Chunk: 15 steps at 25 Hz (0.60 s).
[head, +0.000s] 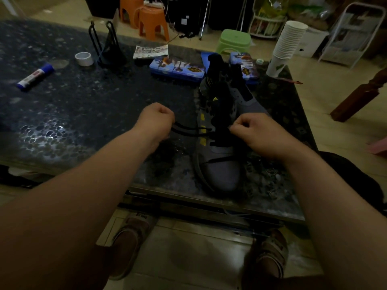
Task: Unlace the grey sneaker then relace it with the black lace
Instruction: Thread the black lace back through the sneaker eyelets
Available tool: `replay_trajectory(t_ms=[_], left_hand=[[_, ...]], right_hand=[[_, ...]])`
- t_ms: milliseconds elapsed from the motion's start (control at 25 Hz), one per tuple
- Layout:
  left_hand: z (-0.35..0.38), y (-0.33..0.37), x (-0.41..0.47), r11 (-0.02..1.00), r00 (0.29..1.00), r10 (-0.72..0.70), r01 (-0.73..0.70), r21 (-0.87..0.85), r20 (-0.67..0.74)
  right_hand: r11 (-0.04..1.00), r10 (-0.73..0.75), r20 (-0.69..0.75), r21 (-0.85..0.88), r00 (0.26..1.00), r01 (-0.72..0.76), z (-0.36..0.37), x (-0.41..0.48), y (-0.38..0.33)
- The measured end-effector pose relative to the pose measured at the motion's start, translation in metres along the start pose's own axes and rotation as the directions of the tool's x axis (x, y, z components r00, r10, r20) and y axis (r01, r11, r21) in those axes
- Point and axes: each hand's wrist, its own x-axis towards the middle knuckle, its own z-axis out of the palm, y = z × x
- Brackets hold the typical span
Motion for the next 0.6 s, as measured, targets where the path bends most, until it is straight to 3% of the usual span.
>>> replay_trajectory(t_ms=[120, 160, 200, 240, 320, 360, 400, 520, 600], left_hand=[[0.002, -0.001, -0.005, 0.995, 0.999, 0.041, -0.041, -0.090, -0.005], [0.000, -0.002, -0.007, 0.995, 0.997, 0.080, -0.081, -0.054, -0.023], [-0.001, -0.004, -0.008, 0.977, 0.979, 0.198, -0.192, 0.094, -0.052], [0.000, -0.005, -0.014, 0.896, 0.936, 0.351, -0.327, 0.301, -0.028], [0.009, -0.005, -0.028, 0.617, 0.794, 0.577, -0.577, 0.535, 0.190], [0.016, -0.005, -0.036, 0.537, 0.758, 0.576, -0.633, 0.558, 0.306], [0.023, -0.004, -0.043, 0.524, 0.758, 0.530, -0.645, 0.557, 0.379], [0.028, -0.006, -0.043, 0.637, 0.791, 0.424, -0.606, 0.476, 0.440], [0.026, -0.004, -0.037, 0.648, 0.798, 0.418, -0.597, 0.473, 0.434]], right_hand=[[0.999, 0.010, -0.004, 0.053, 1.000, -0.009, 0.003, 0.002, -0.001], [0.998, 0.016, -0.011, 0.057, 1.000, -0.015, 0.002, 0.002, -0.001], [0.998, 0.022, -0.018, 0.052, 1.000, -0.021, 0.001, 0.002, 0.000], [0.999, 0.024, -0.022, 0.041, 0.999, -0.023, 0.001, 0.002, 0.000], [0.999, 0.023, -0.026, 0.026, 0.999, -0.023, 0.002, 0.002, 0.000], [0.999, 0.026, -0.029, 0.027, 0.999, -0.025, 0.002, 0.002, 0.000], [0.999, 0.027, -0.032, 0.031, 0.999, -0.026, 0.002, 0.002, -0.001], [0.999, 0.023, -0.033, 0.048, 0.999, -0.021, 0.002, 0.002, -0.001], [0.999, 0.015, -0.039, 0.043, 0.999, -0.013, 0.002, 0.001, 0.000]])
